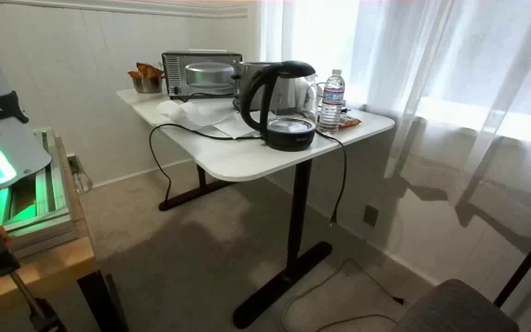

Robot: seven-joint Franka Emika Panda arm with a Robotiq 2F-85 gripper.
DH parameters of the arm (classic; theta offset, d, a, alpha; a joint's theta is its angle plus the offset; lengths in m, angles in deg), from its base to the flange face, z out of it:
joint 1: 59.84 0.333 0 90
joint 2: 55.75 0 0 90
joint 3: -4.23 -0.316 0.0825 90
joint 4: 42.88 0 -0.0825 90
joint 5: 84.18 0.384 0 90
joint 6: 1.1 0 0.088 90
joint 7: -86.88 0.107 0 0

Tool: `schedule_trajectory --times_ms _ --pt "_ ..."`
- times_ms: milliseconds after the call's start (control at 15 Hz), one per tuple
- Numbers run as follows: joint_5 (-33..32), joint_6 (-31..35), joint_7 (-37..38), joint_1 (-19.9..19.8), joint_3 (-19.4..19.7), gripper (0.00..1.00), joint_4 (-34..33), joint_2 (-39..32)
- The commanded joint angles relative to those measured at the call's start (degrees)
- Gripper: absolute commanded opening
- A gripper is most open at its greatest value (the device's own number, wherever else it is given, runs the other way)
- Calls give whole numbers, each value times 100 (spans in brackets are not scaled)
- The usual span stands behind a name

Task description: Press the lid ejector button of the clear electric kettle

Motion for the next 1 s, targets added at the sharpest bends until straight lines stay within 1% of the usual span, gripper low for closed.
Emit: schedule_trajectory --times_ms 0,333,467,667,933 --pt "49 -18 -43 -131 -107 100 -17 -20" --pt "49 -18 -43 -131 -107 100 -20 -19" --pt "-281 -290 268 -244 -242 100 64 -36" --pt "-540 -507 471 -348 -339 100 240 -42" --pt "-775 -192 488 -448 -337 100 725 -51"
